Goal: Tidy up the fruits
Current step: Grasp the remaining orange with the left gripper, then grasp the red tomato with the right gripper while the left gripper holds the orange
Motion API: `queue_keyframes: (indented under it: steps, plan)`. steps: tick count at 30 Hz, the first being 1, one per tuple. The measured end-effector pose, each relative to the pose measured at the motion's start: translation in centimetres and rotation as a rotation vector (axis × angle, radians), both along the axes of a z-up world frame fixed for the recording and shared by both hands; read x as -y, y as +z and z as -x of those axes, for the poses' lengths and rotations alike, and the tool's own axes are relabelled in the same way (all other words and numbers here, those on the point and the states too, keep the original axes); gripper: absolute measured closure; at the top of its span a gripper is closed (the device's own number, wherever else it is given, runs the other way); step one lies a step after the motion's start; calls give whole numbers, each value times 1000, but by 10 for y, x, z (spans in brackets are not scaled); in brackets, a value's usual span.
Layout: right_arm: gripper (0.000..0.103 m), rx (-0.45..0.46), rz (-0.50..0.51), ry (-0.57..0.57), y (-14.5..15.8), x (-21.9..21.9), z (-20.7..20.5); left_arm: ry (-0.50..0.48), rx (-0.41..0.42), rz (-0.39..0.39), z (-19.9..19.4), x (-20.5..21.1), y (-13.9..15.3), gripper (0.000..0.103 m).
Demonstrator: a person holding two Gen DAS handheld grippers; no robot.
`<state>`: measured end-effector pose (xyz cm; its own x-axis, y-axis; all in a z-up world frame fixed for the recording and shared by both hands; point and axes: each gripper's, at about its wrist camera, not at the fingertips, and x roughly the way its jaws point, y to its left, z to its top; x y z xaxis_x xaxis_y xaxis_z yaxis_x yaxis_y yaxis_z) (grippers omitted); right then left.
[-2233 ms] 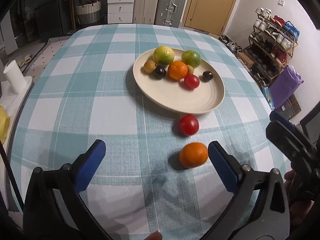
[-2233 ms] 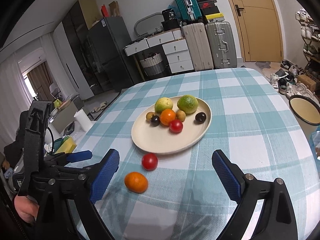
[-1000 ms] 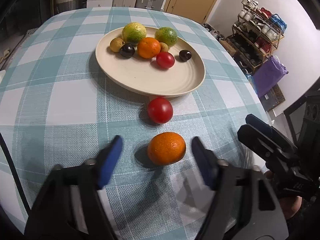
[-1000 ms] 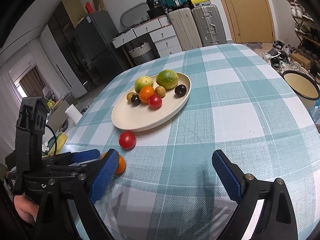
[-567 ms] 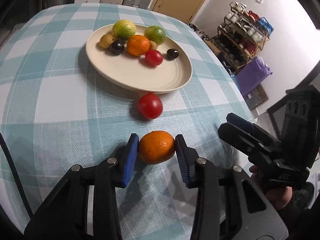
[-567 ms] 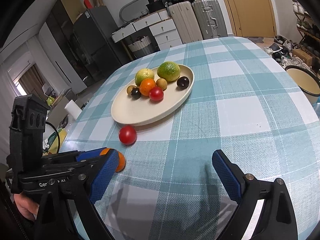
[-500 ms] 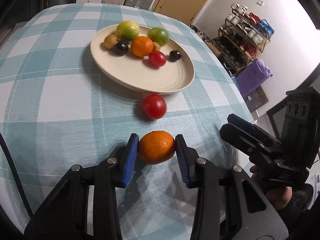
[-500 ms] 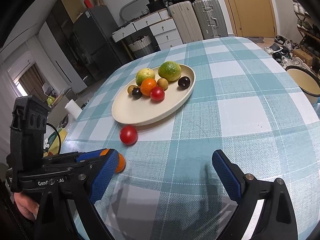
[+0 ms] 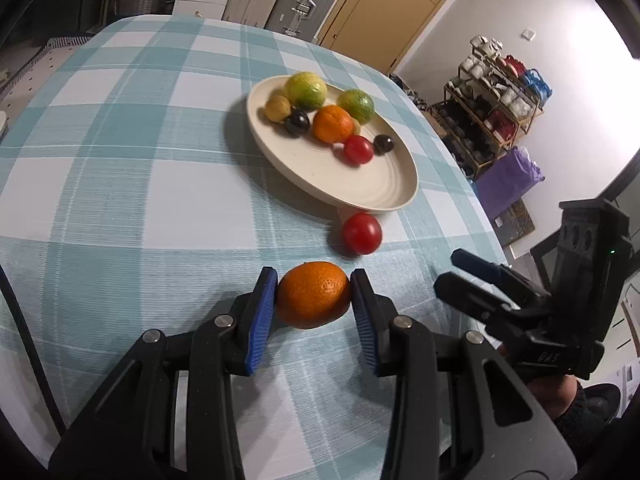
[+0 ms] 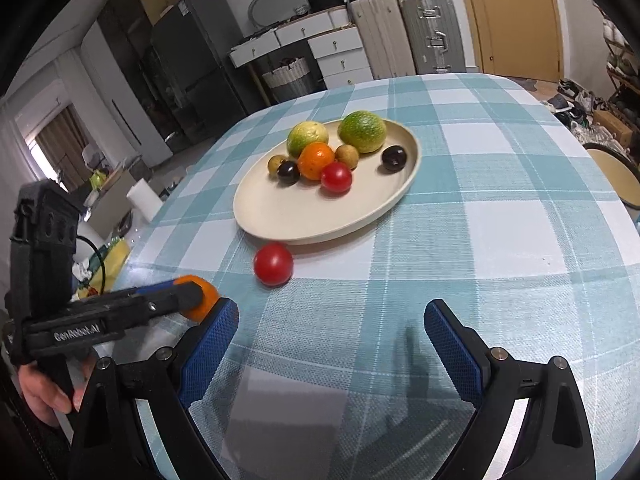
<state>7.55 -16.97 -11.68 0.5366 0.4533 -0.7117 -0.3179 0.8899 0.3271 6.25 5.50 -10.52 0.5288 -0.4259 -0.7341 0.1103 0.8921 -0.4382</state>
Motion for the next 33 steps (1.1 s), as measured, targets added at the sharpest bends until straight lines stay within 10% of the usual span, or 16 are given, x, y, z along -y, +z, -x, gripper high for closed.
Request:
queue_keyframes:
  steps: [13,24,33]
  plan:
    - [8,-10,6,58,-9,-39,-18,54,5,40,7,-37,-6,68]
    - [33,-28,50,90,-16,-66,-37,68,-14,54,5,-49,-12,68]
    - [72,-30,57,87,-17,-72,-43,84,-24,46,9,-51,-11,68]
